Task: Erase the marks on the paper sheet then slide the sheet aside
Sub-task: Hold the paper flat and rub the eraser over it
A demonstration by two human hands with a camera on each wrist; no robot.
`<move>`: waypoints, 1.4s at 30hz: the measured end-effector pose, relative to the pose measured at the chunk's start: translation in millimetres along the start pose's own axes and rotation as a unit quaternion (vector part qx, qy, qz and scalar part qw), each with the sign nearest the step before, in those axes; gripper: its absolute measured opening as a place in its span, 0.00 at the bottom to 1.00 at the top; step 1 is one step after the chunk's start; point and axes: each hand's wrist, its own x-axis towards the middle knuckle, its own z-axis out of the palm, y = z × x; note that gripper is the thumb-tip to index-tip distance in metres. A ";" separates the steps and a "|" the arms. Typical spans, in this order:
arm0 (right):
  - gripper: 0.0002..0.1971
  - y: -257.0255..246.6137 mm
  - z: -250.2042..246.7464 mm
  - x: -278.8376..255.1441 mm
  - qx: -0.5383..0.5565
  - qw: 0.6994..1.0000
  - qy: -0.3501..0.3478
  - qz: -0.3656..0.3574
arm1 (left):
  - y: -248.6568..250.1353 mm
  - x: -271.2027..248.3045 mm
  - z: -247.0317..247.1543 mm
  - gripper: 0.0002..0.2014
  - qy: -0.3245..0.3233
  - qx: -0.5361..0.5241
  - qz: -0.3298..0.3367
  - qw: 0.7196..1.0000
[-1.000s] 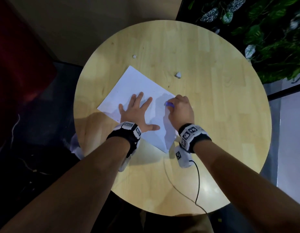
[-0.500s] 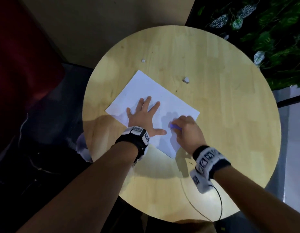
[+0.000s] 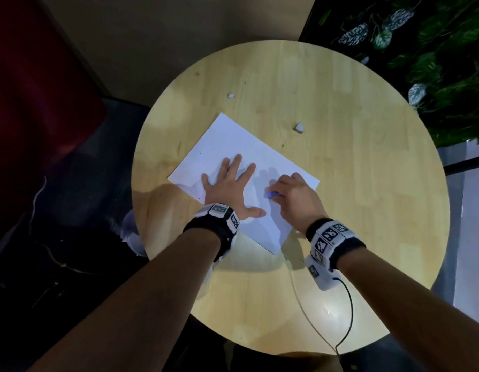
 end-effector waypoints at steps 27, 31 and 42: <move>0.07 -3.1 3.4 -35.4 -0.045 0.999 0.027 0.014 | 0.4 1.2 -3.2 0.56 -0.013 -0.001 0.002 1.000; 0.08 0.7 1.2 23.2 -0.050 0.996 0.052 0.054 | 0.7 1.1 -3.3 0.57 -0.012 0.004 0.005 1.000; 0.07 -2.2 6.2 -22.1 0.009 0.996 0.055 0.073 | 0.0 1.8 -2.0 0.57 -0.006 -0.002 0.002 1.000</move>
